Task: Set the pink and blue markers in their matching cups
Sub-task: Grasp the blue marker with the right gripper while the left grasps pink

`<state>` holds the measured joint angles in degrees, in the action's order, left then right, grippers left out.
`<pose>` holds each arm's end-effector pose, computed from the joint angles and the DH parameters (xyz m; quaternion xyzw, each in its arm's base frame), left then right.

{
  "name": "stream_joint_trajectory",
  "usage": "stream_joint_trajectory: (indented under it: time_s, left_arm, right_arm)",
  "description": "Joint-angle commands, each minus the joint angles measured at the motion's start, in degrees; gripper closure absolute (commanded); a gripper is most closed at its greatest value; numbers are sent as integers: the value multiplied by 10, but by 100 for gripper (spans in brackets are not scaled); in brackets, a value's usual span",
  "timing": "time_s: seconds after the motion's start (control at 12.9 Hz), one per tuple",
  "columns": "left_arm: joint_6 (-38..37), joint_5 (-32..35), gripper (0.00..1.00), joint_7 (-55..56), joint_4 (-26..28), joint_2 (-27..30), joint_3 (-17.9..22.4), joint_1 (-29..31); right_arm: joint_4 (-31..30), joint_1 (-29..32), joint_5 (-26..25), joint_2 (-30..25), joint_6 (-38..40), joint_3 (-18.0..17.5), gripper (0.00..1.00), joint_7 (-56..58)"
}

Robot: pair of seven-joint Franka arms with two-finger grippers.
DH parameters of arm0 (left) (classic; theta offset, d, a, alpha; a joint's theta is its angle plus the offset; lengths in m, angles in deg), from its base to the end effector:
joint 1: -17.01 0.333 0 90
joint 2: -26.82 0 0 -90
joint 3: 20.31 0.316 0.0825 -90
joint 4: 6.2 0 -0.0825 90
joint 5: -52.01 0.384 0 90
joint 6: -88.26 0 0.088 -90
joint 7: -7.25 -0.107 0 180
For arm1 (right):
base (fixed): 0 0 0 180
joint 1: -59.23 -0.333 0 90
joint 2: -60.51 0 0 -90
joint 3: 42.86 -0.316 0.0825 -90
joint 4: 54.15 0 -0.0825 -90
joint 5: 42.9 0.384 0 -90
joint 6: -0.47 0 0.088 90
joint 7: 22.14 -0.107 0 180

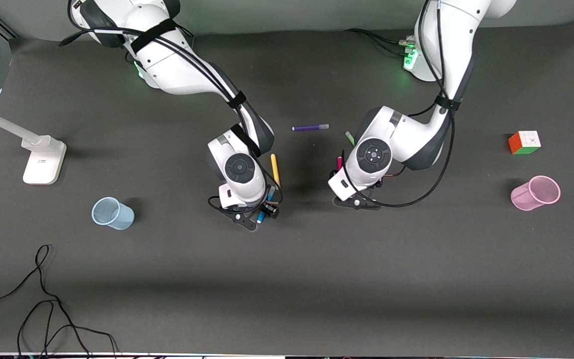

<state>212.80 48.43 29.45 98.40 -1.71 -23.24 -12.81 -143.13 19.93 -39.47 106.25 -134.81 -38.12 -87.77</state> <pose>0.5306 -0.3419 0.2504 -0.9941 0.0699 0.0832 0.0019 0.5747 0.4069 0.1782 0.9611 -0.2760 0.0105 0.0004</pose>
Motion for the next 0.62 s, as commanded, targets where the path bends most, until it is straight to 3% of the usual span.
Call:
stream_joint_trajectory:
  time_s: [0.0,0.15,0.54]
  left_arm:
    - [33,-5,2,6,45,14,-3,-8]
    - [64,-6,2,6,68,9,-6,-8]
    - [158,-42,2,7,92,-27,-21,-8]
  right_arm:
    - [5,-11,7,10,-14,4,31,-13]
    - [5,-11,7,10,-14,4,56,-13]
    - [6,-10,7,9,-12,4,79,-12]
